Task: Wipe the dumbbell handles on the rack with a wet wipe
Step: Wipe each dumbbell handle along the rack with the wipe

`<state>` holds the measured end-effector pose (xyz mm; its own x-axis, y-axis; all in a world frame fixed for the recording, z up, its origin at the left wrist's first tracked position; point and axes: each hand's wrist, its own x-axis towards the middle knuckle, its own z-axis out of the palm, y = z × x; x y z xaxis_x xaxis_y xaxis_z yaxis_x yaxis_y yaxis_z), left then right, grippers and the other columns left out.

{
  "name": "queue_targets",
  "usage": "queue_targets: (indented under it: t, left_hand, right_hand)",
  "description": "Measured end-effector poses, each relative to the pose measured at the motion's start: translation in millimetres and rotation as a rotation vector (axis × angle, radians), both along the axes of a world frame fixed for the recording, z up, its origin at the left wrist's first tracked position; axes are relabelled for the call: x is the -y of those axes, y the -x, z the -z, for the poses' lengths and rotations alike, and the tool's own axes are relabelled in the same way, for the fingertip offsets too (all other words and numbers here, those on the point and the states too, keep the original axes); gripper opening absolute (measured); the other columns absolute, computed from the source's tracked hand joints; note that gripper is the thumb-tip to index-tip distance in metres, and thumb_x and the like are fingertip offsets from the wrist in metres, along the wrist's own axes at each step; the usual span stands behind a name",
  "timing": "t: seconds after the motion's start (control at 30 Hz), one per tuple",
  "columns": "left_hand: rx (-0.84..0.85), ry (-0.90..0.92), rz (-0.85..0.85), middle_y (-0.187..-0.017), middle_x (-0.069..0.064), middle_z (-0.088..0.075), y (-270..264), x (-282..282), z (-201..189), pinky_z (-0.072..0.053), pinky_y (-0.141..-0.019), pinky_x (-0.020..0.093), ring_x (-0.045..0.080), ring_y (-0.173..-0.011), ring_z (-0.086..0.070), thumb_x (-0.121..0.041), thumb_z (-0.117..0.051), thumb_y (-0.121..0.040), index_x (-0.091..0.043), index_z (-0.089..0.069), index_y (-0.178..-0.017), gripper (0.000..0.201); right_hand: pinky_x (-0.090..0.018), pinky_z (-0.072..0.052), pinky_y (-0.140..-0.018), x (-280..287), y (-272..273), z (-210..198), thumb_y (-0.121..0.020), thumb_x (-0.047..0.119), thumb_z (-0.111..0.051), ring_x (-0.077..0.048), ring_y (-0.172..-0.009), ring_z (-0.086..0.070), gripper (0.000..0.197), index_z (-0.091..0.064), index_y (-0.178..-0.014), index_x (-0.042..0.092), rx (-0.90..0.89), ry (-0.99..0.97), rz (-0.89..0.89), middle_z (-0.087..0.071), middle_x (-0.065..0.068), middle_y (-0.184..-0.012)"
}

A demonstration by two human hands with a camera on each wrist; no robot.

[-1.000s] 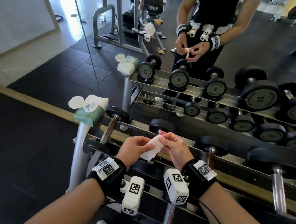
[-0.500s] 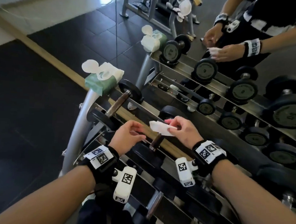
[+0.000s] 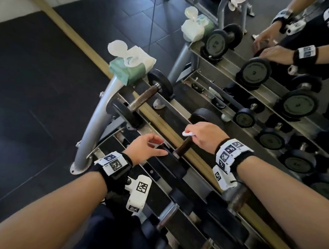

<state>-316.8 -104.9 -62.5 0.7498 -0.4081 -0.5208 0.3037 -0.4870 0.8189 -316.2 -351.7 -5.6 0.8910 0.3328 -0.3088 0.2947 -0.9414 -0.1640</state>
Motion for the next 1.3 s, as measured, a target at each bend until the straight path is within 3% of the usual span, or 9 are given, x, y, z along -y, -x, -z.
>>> queue_targets:
  t: [0.17, 0.37, 0.5, 0.57, 0.77, 0.93, 1.0, 1.2, 1.3]
  left_hand:
    - [0.008, -0.018, 0.046, -0.107, -0.017, -0.065, -4.8, -0.8, -3.4, -0.051, -0.098, 0.034, 0.004, -0.099, -0.062, -0.035, -0.084, -0.074, -0.032, -0.065, -0.108, 0.039]
    - [0.007, -0.051, 0.086, -0.109, -0.016, -0.063, -7.3, -0.1, -7.3, -0.052, -0.095, 0.034, 0.004, -0.099, -0.061, -0.036, -0.081, -0.077, -0.033, -0.063, -0.111, 0.039]
    - [-0.016, -0.050, 0.102, -0.111, -0.015, -0.062, -8.0, 0.2, -9.2, -0.055, -0.093, 0.039, 0.007, -0.102, -0.061, -0.036, -0.081, -0.077, -0.032, -0.063, -0.113, 0.040]
    - [-0.025, -0.051, 0.103, -0.112, -0.013, -0.062, -8.5, 1.0, -10.3, -0.055, -0.094, 0.041, 0.009, -0.105, -0.061, -0.034, -0.081, -0.078, -0.030, -0.063, -0.115, 0.042]
    - [-0.017, -0.086, 0.112, -0.111, -0.014, -0.061, -9.7, 2.1, -11.1, -0.048, -0.096, 0.031, 0.009, -0.108, -0.059, -0.035, -0.081, -0.078, -0.030, -0.062, -0.116, 0.043]
    - [-0.012, -0.114, 0.125, -0.111, -0.013, -0.061, -11.6, 3.7, -13.5, -0.042, -0.087, 0.024, 0.007, -0.104, -0.057, -0.035, -0.080, -0.079, -0.028, -0.062, -0.119, 0.044]
    - [-0.016, -0.117, 0.124, -0.111, -0.013, -0.061, -11.8, 3.7, -13.5, -0.041, -0.087, 0.025, 0.006, -0.103, -0.056, -0.035, -0.079, -0.079, -0.029, -0.062, -0.118, 0.043]
    - [-0.030, -0.121, 0.115, -0.115, -0.007, -0.062, -8.9, 2.3, -13.3, -0.049, -0.095, 0.033, 0.012, -0.108, -0.059, -0.036, -0.079, -0.080, -0.026, -0.063, -0.118, 0.043]
    - [-0.043, -0.107, 0.112, -0.114, -0.004, -0.063, -8.1, 2.5, -15.4, -0.052, -0.098, 0.043, 0.016, -0.106, -0.061, -0.034, -0.079, -0.080, -0.023, -0.063, -0.119, 0.044]
  right_hand:
    - [-0.036, -0.034, -0.115, -4.0, -5.2, -0.1, -0.094, 0.002, -0.050, -0.021, -0.125, -0.055, 0.039, -0.063, -0.128, 0.017, -0.232, 0.021, 0.037, -0.064, -0.004, -0.129]
    - [-0.042, -0.052, -0.097, -31.6, 4.0, 0.4, -0.095, 0.005, -0.053, -0.020, -0.101, -0.065, 0.032, -0.060, -0.116, 0.027, -0.390, -0.034, 0.085, -0.068, 0.000, -0.103]
    - [-0.042, -0.053, -0.097, -19.5, -8.1, -10.4, -0.097, 0.002, -0.045, -0.025, -0.103, -0.066, 0.036, -0.062, -0.121, 0.023, -0.197, -0.214, 0.252, -0.069, -0.009, -0.111]
    - [-0.043, -0.049, -0.102, -9.8, -5.5, -12.9, -0.094, 0.002, -0.048, -0.026, -0.111, -0.063, 0.039, -0.062, -0.126, 0.020, -0.122, -0.067, 0.180, -0.067, -0.008, -0.120]
    - [-0.047, -0.046, -0.107, -17.4, 18.4, -1.7, -0.093, 0.002, -0.056, -0.023, -0.128, -0.054, 0.040, -0.058, -0.127, 0.024, -0.220, 0.009, 0.148, -0.066, -0.008, -0.122]
    - [-0.037, -0.053, -0.095, -21.3, 15.7, -2.6, -0.098, 0.006, -0.050, -0.019, -0.098, -0.067, 0.030, -0.062, -0.118, 0.024, -0.249, -0.227, 0.219, -0.069, -0.002, -0.102]
    - [-0.039, -0.050, -0.101, -12.0, 10.1, -5.6, -0.100, 0.007, -0.046, -0.022, -0.109, -0.065, 0.033, -0.065, -0.121, 0.024, -0.118, -0.343, 0.324, -0.070, -0.006, -0.111]
    - [-0.038, -0.031, -0.119, -9.1, 30.1, 1.3, -0.095, -0.001, -0.051, -0.019, -0.145, -0.034, 0.054, -0.045, -0.145, 0.018, -0.108, 0.014, 0.135, -0.043, -0.005, -0.153]
    - [-0.038, -0.050, -0.104, -24.3, 48.2, 2.5, -0.097, 0.005, -0.050, -0.019, -0.118, -0.062, 0.043, -0.049, -0.136, 0.023, -0.159, -0.137, 0.247, -0.062, -0.006, -0.129]
